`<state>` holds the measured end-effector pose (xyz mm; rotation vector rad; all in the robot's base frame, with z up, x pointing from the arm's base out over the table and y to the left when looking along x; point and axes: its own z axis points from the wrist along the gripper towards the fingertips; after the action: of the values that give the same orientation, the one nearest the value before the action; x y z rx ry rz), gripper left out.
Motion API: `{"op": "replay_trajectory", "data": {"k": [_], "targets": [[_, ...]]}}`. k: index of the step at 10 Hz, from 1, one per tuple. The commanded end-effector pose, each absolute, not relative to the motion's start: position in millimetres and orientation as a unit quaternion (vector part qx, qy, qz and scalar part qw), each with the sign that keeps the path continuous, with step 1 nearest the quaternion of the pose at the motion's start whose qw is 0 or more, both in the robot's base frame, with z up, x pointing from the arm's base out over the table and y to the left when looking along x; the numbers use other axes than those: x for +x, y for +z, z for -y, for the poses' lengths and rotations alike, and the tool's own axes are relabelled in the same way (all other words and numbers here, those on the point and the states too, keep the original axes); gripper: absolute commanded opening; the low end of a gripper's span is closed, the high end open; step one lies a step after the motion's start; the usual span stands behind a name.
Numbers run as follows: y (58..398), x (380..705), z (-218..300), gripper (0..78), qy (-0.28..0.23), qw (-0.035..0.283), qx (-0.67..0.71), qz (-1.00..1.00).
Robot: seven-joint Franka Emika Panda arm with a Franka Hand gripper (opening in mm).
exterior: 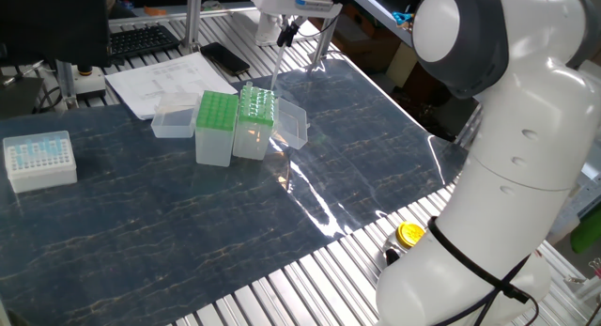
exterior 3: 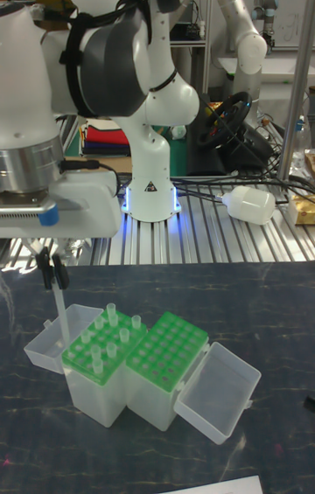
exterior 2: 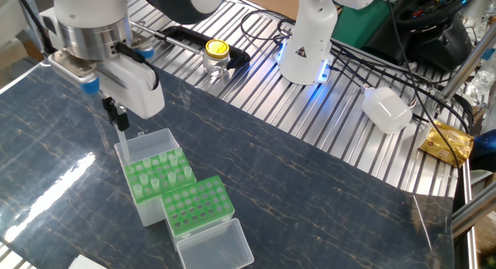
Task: Transfer all large pipette tips from one holder to another
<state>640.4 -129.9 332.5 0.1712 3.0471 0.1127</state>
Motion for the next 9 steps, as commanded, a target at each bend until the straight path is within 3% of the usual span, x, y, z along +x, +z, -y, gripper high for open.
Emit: {"op": "replay_trajectory", "data": {"k": [1, 9], "targets": [[329.4, 636.3, 128.8, 1.2, 0.038, 0.048, 0.058, -0.996], [311.2, 634.7, 126.4, 1.2, 0.039, 0.045, 0.070, -0.996]]}}
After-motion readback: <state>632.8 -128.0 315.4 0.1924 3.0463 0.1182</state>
